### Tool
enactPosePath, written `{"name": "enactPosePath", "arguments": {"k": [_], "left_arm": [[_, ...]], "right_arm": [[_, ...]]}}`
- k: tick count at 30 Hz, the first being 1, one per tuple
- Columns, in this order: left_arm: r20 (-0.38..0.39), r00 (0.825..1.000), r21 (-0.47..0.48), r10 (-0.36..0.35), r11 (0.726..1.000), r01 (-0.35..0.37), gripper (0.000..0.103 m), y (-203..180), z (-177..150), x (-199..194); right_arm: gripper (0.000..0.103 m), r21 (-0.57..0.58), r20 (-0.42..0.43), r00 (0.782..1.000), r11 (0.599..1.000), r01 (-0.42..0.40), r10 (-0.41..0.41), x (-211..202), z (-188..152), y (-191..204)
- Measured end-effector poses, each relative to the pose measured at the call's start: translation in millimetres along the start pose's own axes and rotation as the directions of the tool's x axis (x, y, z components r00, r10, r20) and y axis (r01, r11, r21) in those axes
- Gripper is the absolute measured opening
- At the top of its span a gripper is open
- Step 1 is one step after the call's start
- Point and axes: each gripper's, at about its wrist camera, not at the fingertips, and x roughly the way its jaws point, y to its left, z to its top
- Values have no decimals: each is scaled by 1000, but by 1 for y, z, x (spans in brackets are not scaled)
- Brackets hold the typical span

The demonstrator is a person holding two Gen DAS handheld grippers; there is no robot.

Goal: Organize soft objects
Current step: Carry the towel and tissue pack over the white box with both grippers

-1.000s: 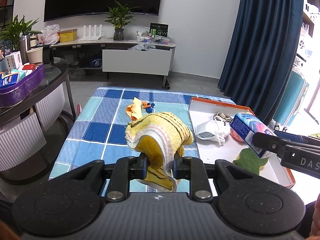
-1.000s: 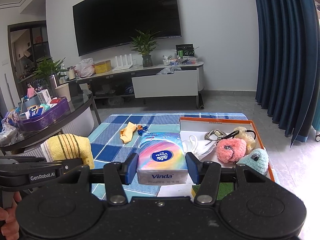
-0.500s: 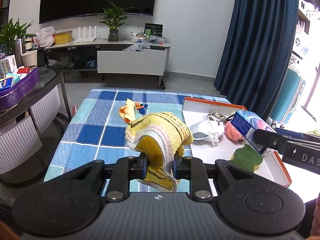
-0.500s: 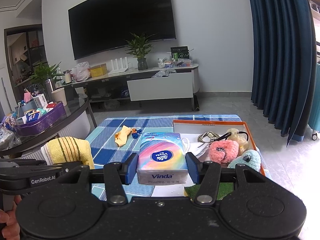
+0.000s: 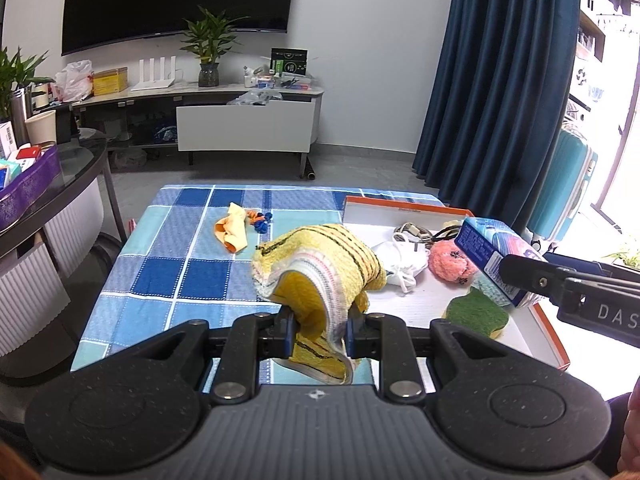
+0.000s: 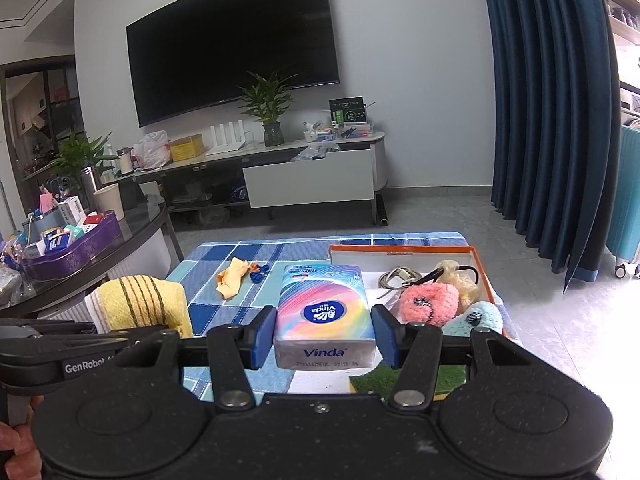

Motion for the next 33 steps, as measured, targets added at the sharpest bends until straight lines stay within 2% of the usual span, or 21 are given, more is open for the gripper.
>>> {"name": "enactPosePath", "arguments": {"k": [17,33], "left_arm": [[-15,997,58,-77,995,78,24,-32,5,17],[-63,983,113,-173,977,179,24,-73,3,43]], "right_arm": [[63,51,12,996,995,91,-92,-9,-2,-38],[63,111,-10,983,977,185,-185,-15,-15,-81]]}}
